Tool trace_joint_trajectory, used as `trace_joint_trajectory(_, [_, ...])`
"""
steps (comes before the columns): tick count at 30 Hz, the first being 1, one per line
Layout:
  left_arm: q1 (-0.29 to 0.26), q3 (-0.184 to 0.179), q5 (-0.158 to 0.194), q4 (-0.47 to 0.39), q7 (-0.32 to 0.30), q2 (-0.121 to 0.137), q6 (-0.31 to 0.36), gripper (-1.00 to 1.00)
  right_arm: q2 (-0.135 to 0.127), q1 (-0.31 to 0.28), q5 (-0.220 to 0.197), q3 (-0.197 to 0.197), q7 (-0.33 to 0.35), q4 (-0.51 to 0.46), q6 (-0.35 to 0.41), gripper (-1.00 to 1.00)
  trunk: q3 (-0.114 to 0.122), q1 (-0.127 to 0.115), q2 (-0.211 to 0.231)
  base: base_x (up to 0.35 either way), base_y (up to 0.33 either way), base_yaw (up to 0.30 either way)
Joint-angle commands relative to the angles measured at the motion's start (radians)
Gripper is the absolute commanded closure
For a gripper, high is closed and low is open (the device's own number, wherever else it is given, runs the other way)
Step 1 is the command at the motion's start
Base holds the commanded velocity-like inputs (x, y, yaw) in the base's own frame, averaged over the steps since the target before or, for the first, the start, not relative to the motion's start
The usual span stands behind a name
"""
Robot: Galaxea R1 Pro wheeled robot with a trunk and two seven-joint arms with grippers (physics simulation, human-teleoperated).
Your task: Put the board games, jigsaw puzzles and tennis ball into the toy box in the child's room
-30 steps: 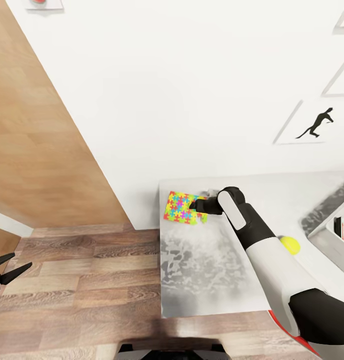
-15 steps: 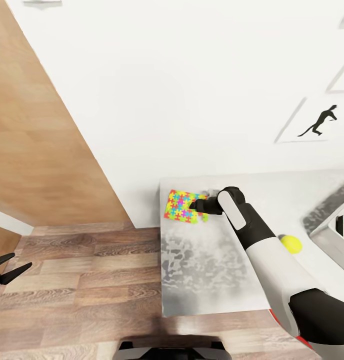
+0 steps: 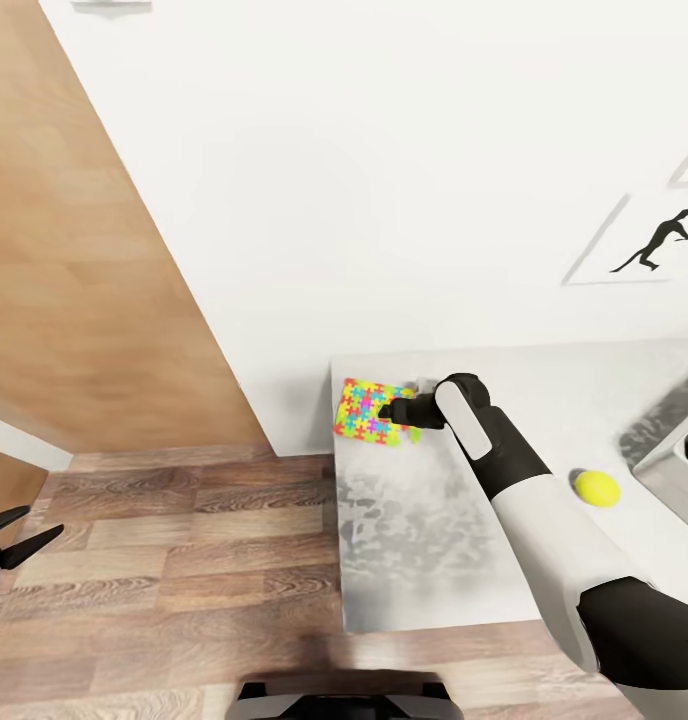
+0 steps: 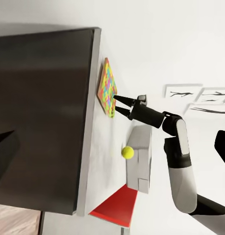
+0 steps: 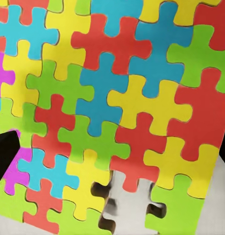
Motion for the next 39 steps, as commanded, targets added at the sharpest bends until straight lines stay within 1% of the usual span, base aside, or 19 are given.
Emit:
trace_joint_trajectory(1, [-0.001, -0.001, 0.004, 0.0, -0.001, 0.001, 0.01, -1.0, 0.0, -0.001, -0.011, 0.001, -0.01, -0.001, 0.002, -1.0, -0.001, 0.001, -0.002, 0.0, 0.151, 0.0])
trace_joint_trajectory(18, [-0.001, -0.002, 0.004, 0.0, -0.001, 0.0, 0.01, -1.0, 0.0, -0.001, -0.011, 0.001, -0.01, -0.002, 0.003, -1.0, -0.001, 0.001, -0.002, 0.0, 0.095, 0.0])
trace_joint_trajectory(39, [-0.001, -0.002, 0.004, 0.0, -0.002, 0.0, 0.01, -1.0, 0.0, -0.001, -0.011, 0.001, -0.012, -0.002, 0.006, -1.0, -0.001, 0.001, -0.002, 0.0, 0.049, 0.0])
